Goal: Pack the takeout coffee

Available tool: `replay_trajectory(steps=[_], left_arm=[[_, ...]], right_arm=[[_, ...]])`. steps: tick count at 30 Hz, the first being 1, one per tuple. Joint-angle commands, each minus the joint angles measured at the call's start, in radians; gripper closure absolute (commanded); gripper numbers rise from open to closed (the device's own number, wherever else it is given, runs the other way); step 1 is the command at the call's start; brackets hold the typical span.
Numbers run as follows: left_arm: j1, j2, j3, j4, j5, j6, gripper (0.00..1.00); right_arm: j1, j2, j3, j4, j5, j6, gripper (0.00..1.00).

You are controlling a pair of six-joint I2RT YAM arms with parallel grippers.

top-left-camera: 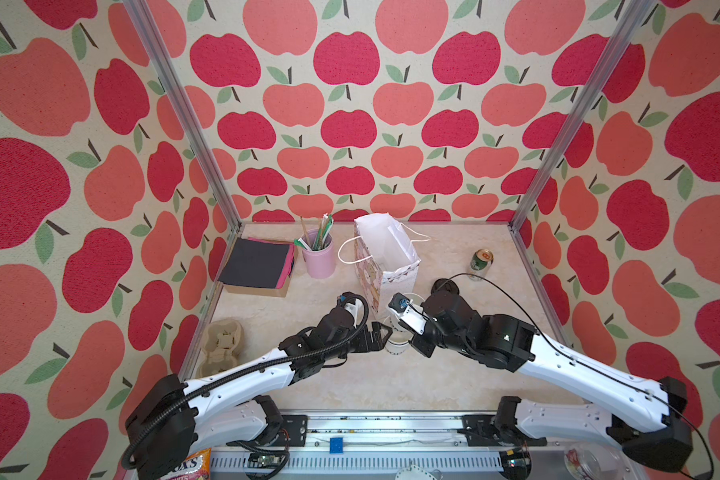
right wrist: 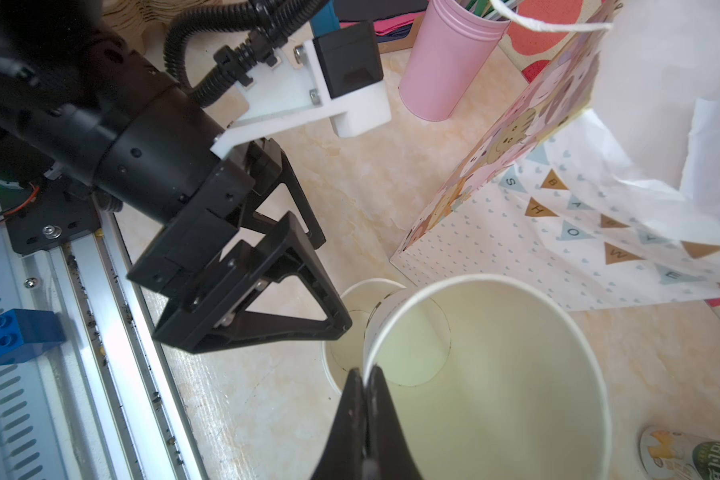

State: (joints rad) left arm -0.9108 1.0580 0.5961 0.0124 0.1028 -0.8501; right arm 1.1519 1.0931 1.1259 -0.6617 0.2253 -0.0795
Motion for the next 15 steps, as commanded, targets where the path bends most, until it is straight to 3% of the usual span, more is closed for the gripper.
replay_trajectory(steps=[1, 6, 10, 15], left_arm=[[0.022, -0.101, 0.05, -0.129, -0.087, 0.081, 0.01], [0.137, -0.305, 0.044, -0.309, -0.101, 0.147, 0.01], [0.252, -0.463, 0.047, -0.456, -0.094, 0.218, 0.01], [0.4, -0.554, 0.074, -0.585, -0.047, 0.32, 0.01]], right_arm=[[0.009, -0.01, 0.072, -0.05, 0.014, -0.024, 1.0], [0.022, 0.031, 0.135, -0.057, -0.02, -0.025, 1.0], [0.096, 0.093, 0.18, -0.048, -0.018, -0.042, 1.0], [0.147, 0.174, 0.212, 0.002, -0.058, -0.045, 1.0]])
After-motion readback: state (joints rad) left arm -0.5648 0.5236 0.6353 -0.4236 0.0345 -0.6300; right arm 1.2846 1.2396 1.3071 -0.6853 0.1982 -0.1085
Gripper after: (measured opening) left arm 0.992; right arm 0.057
